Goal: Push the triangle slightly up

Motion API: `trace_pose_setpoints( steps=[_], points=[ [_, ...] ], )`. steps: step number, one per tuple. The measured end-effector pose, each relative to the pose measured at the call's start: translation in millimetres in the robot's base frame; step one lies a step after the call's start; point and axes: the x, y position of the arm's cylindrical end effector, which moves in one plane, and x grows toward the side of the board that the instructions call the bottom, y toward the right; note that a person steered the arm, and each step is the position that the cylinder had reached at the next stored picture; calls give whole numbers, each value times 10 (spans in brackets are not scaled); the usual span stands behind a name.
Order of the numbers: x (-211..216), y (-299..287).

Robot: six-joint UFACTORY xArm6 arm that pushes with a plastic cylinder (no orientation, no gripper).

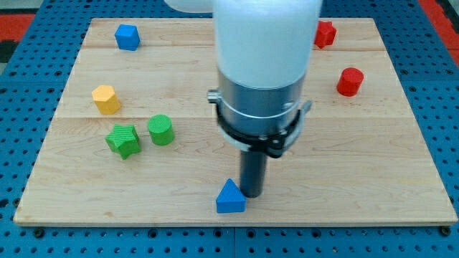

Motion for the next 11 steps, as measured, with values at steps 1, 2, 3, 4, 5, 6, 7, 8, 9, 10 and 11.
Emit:
trace_pose_setpoints(
  steps=[1,2,3,4,5,6,7,8,9,10,11],
  points=[
    [4,699],
    [4,717],
    [94,716],
    [380,804],
    [394,350],
    [380,-433],
    [243,-573],
    [152,-477],
    [-137,15],
    [-361,18],
    [-542,-4]
  ],
)
